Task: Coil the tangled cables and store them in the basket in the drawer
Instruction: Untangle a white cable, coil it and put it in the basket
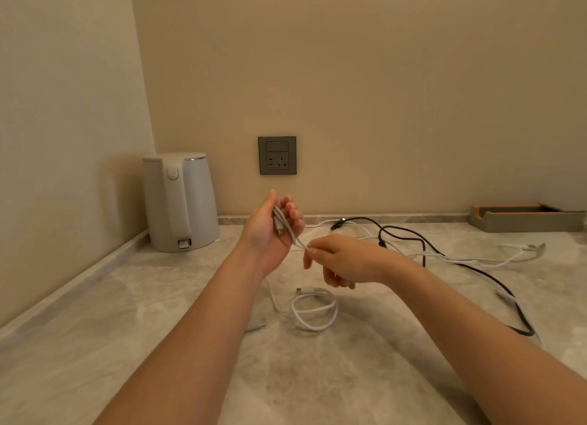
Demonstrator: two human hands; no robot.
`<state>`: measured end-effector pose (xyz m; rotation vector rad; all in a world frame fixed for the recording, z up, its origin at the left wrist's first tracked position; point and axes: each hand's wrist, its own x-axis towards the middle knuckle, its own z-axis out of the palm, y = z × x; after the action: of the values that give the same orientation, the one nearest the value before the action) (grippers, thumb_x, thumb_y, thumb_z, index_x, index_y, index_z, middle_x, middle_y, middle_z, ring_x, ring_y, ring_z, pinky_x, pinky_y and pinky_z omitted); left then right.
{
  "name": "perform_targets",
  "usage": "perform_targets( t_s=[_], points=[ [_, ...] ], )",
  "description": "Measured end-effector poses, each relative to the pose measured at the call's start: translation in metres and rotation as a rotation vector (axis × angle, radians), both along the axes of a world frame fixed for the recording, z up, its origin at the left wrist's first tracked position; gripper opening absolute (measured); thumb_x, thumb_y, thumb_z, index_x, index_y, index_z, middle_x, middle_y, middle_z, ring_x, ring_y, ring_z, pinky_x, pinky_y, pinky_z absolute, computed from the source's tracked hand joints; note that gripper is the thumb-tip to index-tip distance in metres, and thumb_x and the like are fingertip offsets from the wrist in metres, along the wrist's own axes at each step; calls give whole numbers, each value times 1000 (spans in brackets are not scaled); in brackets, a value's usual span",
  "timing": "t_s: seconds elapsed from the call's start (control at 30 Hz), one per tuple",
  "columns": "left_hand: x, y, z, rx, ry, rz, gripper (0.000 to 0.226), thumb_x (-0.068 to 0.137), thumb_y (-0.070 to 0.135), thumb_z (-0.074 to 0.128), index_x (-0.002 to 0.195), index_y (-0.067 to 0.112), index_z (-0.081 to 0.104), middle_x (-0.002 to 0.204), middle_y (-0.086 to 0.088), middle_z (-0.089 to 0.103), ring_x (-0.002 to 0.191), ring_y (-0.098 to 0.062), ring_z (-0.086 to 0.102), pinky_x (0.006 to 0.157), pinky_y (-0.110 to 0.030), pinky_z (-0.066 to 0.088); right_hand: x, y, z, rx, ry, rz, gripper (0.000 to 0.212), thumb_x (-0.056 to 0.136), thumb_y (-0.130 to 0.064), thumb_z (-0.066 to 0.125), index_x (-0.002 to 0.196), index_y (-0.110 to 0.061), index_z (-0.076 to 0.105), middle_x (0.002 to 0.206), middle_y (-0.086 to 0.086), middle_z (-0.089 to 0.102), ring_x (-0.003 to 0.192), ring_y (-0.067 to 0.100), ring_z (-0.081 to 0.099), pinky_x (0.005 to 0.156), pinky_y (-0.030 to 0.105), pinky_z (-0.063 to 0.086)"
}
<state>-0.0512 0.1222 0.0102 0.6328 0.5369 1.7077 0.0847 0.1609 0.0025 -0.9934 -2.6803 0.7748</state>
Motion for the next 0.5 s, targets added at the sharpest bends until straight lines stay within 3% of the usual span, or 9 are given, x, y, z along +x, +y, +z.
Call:
perform_targets(
  t_s=[0.1, 0.2, 0.27, 0.37, 0.5],
  points=[
    [-2, 1, -1, -17, -33, 53, 40, 103, 34, 32, 77, 9, 50, 52, 1, 52, 42, -7, 52, 43, -16, 47, -1, -9, 6, 140, -190, 74, 38, 99, -27, 40, 137, -23, 40, 64, -3, 59, 50, 11, 49, 52, 21, 42],
    [4, 2, -2, -35, -64, 102, 42, 103, 33, 33, 77, 7, 53, 53, -1, 54, 43, -9, 54, 43, -18, 49, -1, -11, 11, 175, -290, 75, 50, 99, -25, 41, 147, -26, 25, 75, -2, 63, 52, 9, 53, 54, 20, 45],
    [7, 3, -3, -47, -78, 152, 44, 103, 34, 33, 76, 6, 53, 53, -2, 56, 43, -10, 56, 44, -19, 50, 4, -11, 14, 194, -330, 60, 46, 98, -24, 42, 143, -30, 33, 84, -2, 62, 54, 8, 55, 58, 22, 47],
    [6, 6, -6, -57, -69, 262, 44, 103, 35, 32, 75, 8, 52, 52, -2, 57, 42, -10, 57, 45, -20, 51, 10, -16, 20, 269, -389, 70, 29, 98, -27, 42, 121, -25, 58, 83, -4, 60, 61, 8, 55, 64, 25, 44],
    [1, 6, -4, -80, -39, 337, 44, 103, 34, 31, 75, 8, 51, 49, -2, 57, 45, -11, 58, 51, -25, 52, 8, -31, 23, 454, -352, 37, 22, 97, -33, 43, 102, -30, 64, 81, -10, 48, 82, 16, 49, 71, 31, 40]
  ],
)
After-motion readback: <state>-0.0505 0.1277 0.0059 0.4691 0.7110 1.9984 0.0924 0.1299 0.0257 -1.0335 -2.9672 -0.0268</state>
